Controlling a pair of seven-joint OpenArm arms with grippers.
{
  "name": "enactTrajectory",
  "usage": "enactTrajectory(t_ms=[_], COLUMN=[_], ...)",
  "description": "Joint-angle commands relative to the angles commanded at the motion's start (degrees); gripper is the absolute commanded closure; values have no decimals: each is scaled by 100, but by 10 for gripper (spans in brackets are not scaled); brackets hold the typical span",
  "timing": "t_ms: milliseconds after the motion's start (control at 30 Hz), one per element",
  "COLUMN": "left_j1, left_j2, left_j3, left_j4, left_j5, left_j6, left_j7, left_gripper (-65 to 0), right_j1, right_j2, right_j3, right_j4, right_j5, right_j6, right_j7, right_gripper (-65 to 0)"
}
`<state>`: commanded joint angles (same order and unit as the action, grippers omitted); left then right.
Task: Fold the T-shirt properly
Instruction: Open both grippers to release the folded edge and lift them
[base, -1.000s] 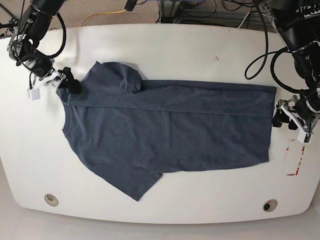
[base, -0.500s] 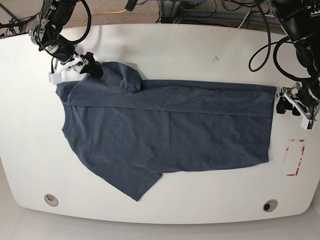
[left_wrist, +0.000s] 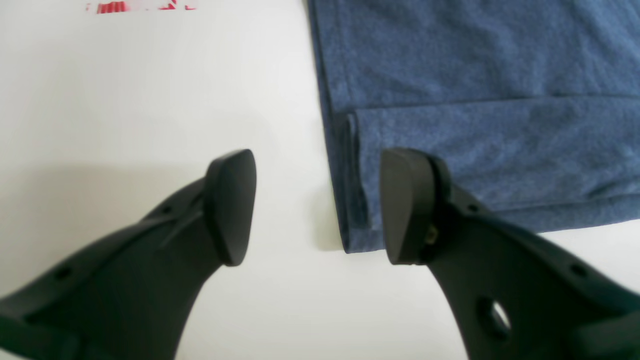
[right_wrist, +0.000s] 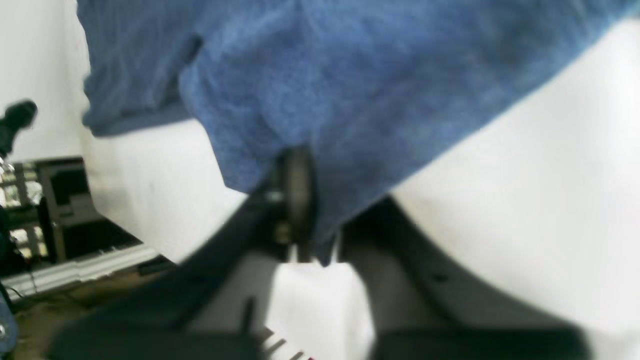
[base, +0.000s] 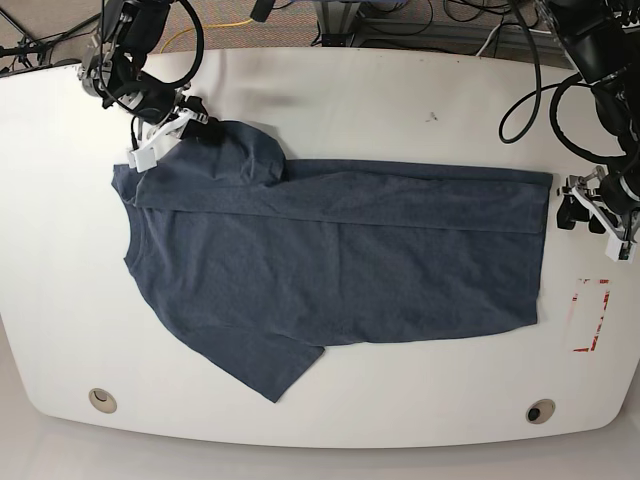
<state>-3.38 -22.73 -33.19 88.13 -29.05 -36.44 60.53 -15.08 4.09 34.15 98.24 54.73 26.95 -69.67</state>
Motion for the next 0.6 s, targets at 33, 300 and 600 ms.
enactTrajectory(t_ms=[33,300,600], left_j1=[0,185,387], left_j2=[0,0,18], left_j3=[0,-114,-105], left_j4=[9,202,818], left_j5=[0,0,0], left_j6=[0,18,26], left_j7=[0,0,0], left_gripper=[-365,-365,-365], right_j1=[-26,-26,695], right_j2=[0,352,967], right_j3=[0,0,-9], right_j4=[132,659,360], right_j5=[0,818,1046], right_j6=[18,35,35], right_j7=[0,-114,-123], right_gripper=[0,0,0])
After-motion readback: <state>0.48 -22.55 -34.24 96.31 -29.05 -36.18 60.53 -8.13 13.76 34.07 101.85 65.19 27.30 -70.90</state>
